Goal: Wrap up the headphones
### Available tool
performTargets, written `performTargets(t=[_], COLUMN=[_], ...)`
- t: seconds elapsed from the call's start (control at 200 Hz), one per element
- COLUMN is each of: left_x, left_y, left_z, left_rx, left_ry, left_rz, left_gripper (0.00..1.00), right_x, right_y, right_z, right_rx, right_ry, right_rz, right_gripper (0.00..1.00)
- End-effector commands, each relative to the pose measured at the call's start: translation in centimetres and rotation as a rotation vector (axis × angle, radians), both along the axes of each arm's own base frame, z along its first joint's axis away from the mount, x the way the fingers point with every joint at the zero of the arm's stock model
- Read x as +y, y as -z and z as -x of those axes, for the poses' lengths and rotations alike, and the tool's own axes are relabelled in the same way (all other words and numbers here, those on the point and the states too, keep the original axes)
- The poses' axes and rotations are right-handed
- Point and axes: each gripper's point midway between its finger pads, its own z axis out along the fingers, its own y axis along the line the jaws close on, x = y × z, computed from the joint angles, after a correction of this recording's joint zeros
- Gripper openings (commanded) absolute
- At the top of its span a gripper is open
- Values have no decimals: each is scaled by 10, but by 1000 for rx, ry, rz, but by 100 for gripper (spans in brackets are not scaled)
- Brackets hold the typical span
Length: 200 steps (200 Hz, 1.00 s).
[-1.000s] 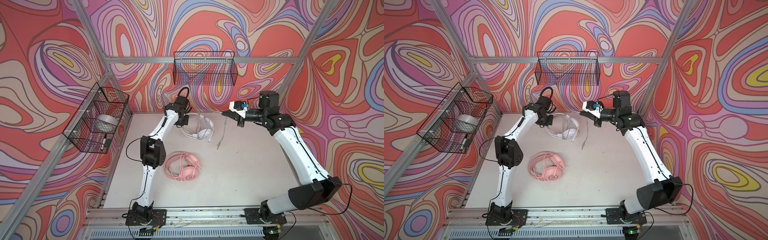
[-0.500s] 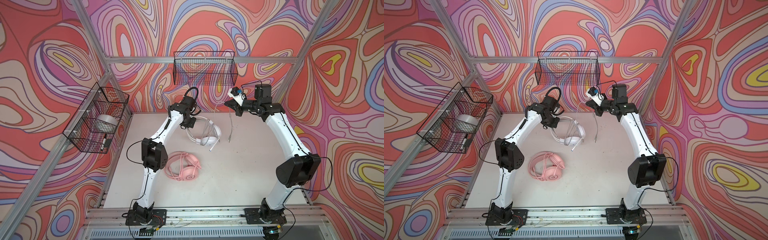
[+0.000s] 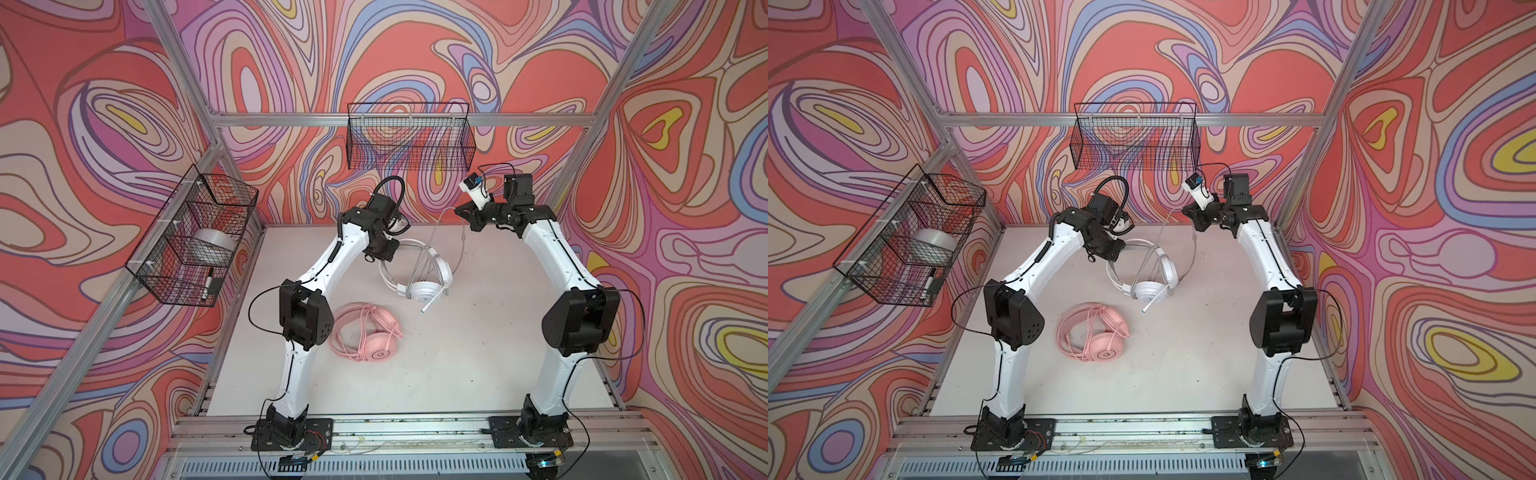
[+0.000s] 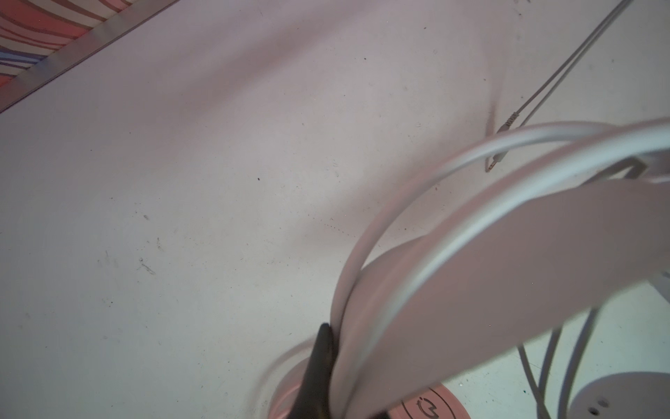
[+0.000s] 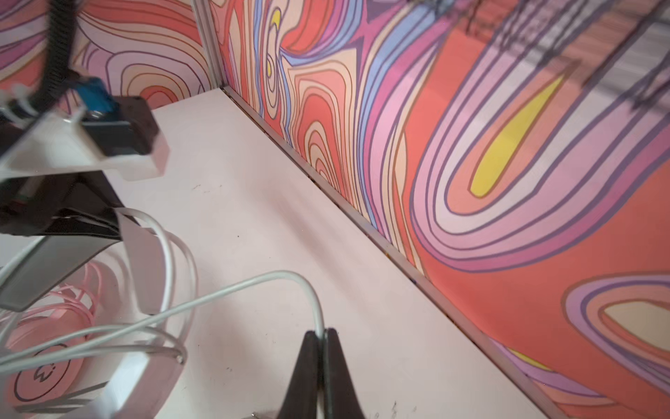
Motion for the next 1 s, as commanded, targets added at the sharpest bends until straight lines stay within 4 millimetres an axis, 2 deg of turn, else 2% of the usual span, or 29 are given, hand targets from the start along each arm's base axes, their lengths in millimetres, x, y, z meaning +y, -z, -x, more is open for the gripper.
performTargets(t=[0.0,0.13,0.366,0.536,0.716,0.952,0.997], left_x=[-16,-18,-17,-11,-13,-7,-4], left_y=[-39,-49,-59,-52,-38,-18,-12], left_z=[16,20,26,31,40,35,34], left_rx=[-50,-65,-71,-20,28,99,112], left_ry=[76,80,34,-40,-95,-224,-256], left_rz=[121,152,213,276,365,408,410], left_gripper=[0,0,0,0,0,0,0], right_x=[-3,-9,-2,-3,4,1,-2], right_y=[22,50,117,160,186,214,217], right_z=[-3,-5,12,27,43,50,51], right_rx=[101,171,406,532,662,790,803], right_ry=[47,101,69,101,128,274,306], right_rz=[-14,-2,-22,-43,-127,-201,-205], right_gripper=[0,0,0,0,0,0,3])
